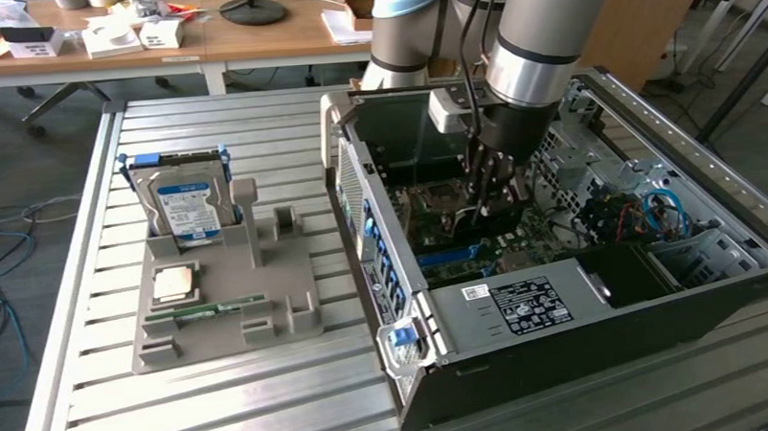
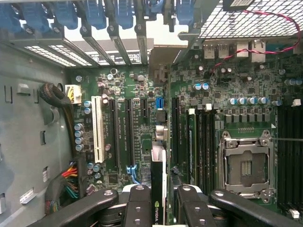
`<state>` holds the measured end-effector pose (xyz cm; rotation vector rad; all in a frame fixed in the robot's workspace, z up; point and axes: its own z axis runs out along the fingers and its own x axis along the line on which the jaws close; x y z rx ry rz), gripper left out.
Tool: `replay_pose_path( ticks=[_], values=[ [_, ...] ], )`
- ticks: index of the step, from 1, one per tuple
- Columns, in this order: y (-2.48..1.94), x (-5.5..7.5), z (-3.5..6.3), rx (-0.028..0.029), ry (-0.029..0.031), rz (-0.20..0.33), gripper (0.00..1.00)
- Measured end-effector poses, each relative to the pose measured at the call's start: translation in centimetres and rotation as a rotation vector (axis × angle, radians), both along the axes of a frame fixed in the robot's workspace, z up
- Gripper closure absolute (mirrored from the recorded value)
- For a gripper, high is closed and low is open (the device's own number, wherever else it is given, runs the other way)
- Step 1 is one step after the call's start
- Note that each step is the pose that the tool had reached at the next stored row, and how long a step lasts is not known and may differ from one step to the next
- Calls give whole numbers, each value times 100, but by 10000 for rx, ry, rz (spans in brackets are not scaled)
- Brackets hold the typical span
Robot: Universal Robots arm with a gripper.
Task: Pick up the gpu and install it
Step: 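Insert the gpu into the slot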
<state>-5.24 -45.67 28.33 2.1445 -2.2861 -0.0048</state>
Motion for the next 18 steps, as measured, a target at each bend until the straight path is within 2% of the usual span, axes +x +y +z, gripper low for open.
replay_pose_path(
  ticks=[18],
  values=[
    [0,-1,-68,-3,1,10,74]
  ],
)
